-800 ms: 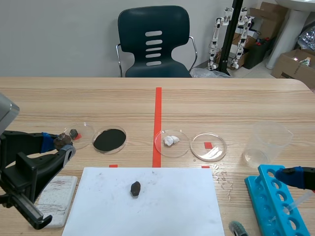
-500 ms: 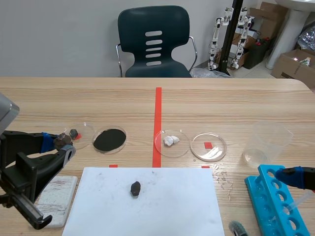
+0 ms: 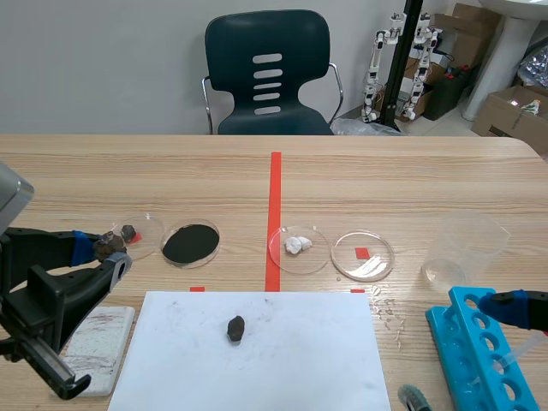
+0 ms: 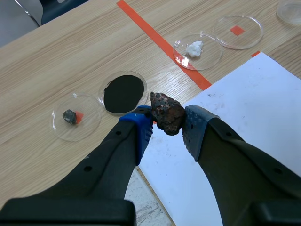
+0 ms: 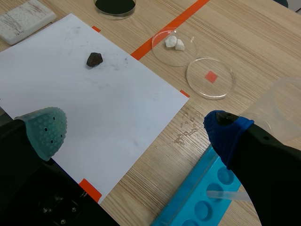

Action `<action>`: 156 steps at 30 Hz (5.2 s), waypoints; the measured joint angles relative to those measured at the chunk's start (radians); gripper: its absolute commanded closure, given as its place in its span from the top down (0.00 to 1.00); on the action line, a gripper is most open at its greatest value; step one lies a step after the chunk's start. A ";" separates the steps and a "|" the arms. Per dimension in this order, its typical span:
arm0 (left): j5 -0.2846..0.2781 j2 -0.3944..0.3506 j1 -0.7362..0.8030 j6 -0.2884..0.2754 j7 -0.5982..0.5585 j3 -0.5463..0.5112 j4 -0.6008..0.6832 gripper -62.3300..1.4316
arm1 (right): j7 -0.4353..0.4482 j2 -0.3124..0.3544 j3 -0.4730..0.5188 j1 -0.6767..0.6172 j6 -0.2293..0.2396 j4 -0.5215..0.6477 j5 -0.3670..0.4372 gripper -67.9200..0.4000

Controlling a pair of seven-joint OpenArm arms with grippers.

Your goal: Put the right mineral back

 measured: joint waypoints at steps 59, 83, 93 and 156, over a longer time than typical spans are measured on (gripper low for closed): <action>0.071 0.549 -0.750 0.333 0.711 0.702 -0.602 0.20 | 0.000 0.000 0.000 0.000 0.000 0.000 0.000 0.90; 0.142 0.685 -0.894 0.397 0.673 0.745 -0.962 0.20 | 0.000 0.000 0.000 0.000 0.000 0.000 0.000 0.90; 0.129 0.684 -0.895 0.397 0.665 0.745 -0.963 0.36 | 0.000 0.000 0.000 0.000 0.000 0.000 0.000 0.90; 0.115 0.150 -0.144 0.130 0.022 0.139 -0.125 1.00 | 0.000 0.000 0.000 0.000 0.000 0.000 0.000 0.90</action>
